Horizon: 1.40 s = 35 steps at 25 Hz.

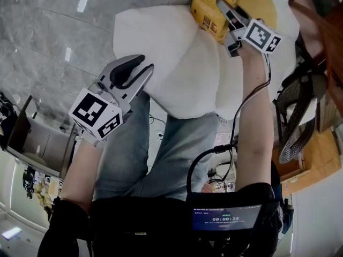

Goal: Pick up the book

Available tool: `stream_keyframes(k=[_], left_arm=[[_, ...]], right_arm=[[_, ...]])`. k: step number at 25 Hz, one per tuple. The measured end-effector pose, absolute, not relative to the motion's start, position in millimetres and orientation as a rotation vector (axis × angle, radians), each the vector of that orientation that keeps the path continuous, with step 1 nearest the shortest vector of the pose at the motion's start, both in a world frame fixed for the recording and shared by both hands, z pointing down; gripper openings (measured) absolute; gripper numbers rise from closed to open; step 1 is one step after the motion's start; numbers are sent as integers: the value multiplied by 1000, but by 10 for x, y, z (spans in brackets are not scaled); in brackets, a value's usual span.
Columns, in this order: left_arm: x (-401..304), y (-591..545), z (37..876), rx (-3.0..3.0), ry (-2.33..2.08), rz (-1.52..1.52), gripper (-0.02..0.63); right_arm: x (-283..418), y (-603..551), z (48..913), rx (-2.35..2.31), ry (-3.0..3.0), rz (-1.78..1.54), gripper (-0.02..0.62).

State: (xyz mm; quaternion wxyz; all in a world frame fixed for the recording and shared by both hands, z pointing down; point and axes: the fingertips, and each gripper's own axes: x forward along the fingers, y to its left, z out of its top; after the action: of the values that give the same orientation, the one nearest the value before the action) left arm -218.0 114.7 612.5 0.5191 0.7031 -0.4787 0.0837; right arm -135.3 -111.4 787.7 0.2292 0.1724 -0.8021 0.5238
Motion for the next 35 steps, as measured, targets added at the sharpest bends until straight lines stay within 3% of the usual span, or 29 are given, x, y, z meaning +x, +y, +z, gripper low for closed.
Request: stream_keyframes(k=[16,35], left_arm=[[-1868,1039,6030,1729,-1105,246,107],[-869,674,5744,1888,-909,357,107]], right_arm=[[-820,-1113,7651,634,-2222,1236,165],[244,-935,6859,880,-2299,1218,161]])
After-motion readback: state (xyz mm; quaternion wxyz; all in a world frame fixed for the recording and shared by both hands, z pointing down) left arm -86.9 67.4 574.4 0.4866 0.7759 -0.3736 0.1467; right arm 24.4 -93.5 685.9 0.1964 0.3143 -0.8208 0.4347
